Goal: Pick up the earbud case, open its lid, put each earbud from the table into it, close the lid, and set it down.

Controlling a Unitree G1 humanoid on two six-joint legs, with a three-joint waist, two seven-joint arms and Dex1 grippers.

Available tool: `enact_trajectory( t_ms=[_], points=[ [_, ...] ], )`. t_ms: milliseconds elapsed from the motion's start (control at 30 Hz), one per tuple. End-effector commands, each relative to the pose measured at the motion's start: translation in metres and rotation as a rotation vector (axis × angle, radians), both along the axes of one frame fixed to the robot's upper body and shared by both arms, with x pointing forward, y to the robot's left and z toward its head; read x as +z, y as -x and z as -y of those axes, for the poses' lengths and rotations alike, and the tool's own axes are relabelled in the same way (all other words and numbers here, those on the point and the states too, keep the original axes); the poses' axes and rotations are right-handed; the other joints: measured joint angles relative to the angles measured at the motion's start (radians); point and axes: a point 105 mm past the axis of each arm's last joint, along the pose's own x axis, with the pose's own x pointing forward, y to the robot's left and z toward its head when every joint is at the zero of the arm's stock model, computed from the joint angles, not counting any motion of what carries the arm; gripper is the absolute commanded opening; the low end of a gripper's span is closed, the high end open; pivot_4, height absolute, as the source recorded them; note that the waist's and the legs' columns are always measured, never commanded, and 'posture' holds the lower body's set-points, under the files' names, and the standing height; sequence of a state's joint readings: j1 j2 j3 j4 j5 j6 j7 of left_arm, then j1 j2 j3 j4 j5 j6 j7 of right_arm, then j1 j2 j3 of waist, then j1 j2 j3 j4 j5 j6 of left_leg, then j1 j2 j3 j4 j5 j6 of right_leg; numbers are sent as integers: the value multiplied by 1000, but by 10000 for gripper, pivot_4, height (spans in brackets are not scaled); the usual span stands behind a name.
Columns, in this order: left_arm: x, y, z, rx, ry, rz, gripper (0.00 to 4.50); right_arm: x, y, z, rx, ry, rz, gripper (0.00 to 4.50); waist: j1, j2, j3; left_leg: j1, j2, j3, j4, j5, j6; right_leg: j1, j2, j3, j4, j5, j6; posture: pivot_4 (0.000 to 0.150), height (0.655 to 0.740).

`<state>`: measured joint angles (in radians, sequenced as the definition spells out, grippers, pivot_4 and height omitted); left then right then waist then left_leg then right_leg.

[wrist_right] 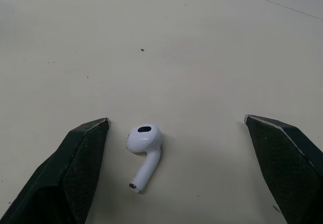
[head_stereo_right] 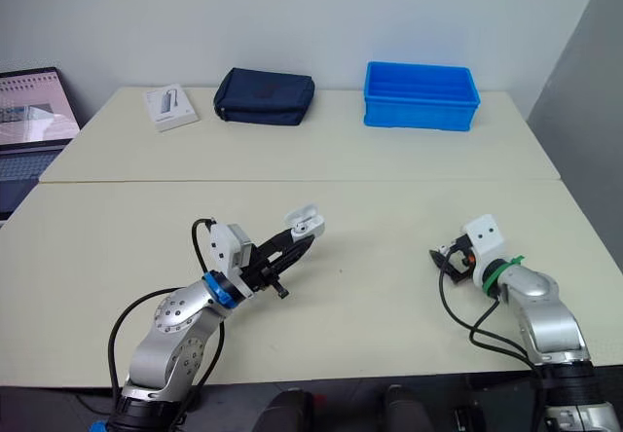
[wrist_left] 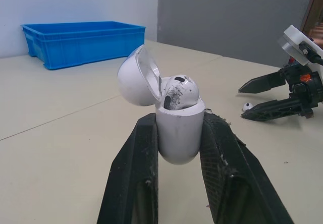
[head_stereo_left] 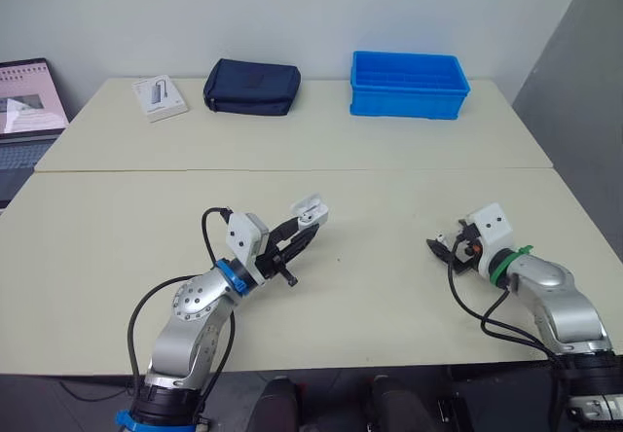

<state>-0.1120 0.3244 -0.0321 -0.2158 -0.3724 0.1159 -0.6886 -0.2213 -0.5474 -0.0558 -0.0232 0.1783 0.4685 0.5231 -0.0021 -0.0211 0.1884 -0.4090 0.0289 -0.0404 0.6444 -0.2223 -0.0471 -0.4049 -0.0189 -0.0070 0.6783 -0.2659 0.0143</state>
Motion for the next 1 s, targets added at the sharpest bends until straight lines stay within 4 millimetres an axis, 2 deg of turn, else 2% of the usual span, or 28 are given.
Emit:
enact_trajectory(
  t_ms=[33,200,333,500,567,633,767,933,1000],
  points=[
    [8,2,-4,9,3,47,7554,-5,7,3,-12,8,-25,35894,0,0,0,0,0,0,0,0,0,0,0,0,0,0,0,1500,7218],
    [6,3,-3,6,1,45,7554,-8,11,-7,13,-8,-51,17852,3,0,0,0,0,0,0,0,0,0,0,0,0,0,0,1500,7218],
    [6,2,-3,3,-1,45,7554,-2,16,-17,76,-27,-61,4054,2,0,0,0,0,0,0,0,0,0,0,0,0,0,0,1500,7218],
    [4,3,-3,0,-4,39,7554,20,28,-40,328,32,-41,3936,0,0,0,0,0,0,0,0,0,0,0,0,0,0,0,1500,7218],
    [3,5,-1,-4,-6,36,7554,33,47,-52,554,102,-68,3936,0,1,0,0,0,0,0,0,0,0,0,0,0,0,0,1500,7218],
    [3,6,-1,-4,-6,33,7554,39,68,-52,749,196,-128,3936,0,2,1,0,0,0,0,0,0,-1,0,0,0,0,0,1500,7218],
    [0,7,-5,21,-3,23,7554,34,88,-31,959,403,-246,3936,0,1,1,0,0,0,0,0,0,0,0,-1,-1,0,0,1500,7218],
    [-5,15,-7,40,2,-2,7554,17,89,5,1079,626,-370,3936,0,1,1,0,0,1,0,0,0,0,0,0,-2,0,0,1500,7218],
    [-7,19,-6,42,4,-10,7554,12,87,10,1097,652,-384,3936,-1,1,1,0,0,1,0,0,0,0,0,0,-2,0,0,1500,7218]
  ],
)
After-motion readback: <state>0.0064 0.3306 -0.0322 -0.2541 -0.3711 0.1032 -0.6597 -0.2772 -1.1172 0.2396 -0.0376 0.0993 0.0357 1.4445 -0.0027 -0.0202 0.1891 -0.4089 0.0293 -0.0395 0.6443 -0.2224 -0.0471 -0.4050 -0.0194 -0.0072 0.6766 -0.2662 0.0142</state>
